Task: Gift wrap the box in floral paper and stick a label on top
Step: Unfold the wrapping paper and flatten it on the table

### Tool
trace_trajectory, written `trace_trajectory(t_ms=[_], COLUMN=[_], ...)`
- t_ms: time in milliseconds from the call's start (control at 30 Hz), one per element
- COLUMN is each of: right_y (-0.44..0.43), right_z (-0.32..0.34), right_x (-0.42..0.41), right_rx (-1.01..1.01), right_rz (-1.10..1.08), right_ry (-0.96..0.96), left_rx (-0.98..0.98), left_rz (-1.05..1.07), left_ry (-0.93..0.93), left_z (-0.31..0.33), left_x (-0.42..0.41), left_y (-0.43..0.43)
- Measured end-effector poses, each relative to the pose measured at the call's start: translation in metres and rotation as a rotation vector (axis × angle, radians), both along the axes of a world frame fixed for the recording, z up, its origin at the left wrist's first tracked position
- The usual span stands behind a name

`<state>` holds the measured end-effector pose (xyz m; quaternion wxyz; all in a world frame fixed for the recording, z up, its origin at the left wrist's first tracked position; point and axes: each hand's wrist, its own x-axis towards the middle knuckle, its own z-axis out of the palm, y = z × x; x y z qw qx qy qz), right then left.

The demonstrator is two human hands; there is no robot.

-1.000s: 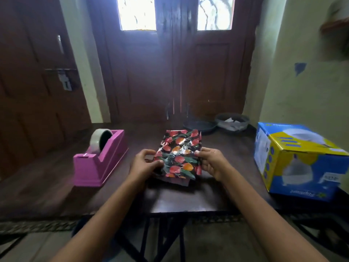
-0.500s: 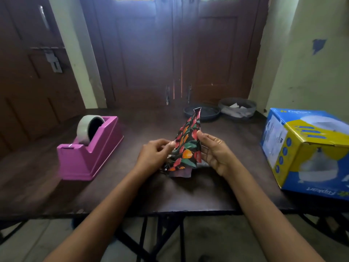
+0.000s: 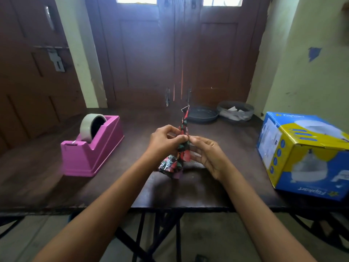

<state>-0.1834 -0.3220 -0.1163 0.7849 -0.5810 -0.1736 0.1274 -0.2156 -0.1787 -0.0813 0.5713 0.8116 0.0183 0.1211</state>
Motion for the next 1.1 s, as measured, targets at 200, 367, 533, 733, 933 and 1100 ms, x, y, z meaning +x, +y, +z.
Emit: trace_trajectory(t_ms=[200,367,533,733,933,1100], right_y=[0.003,0.014,0.030,0.035,0.036,0.027], right_z=[0.000,0.000,0.008,0.015,0.018,0.017], right_x=[-0.008,-0.012,-0.019,-0.020,-0.022,-0.014], right_rx=[-0.087,-0.244,-0.354,-0.273,-0.280,-0.326], right_rz=[-0.061,-0.227,-0.366,-0.273,-0.381,-0.579], right_ry=[-0.102,-0.272,-0.404,-0.311,-0.343,-0.370], left_rx=[-0.131,-0.310,-0.409,-0.464,-0.453,-0.444], left_rz=[-0.105,-0.109,-0.091,-0.092,-0.065,0.103], left_ry=[0.047,0.123,0.092,0.080,0.060,0.071], left_z=[0.006,0.009,0.008,0.010,0.009,0.004], left_x=[-0.013,-0.018,-0.018,-0.021,-0.022,-0.017], left_y=[-0.002,-0.003,0.008,0.023,0.021,0.024])
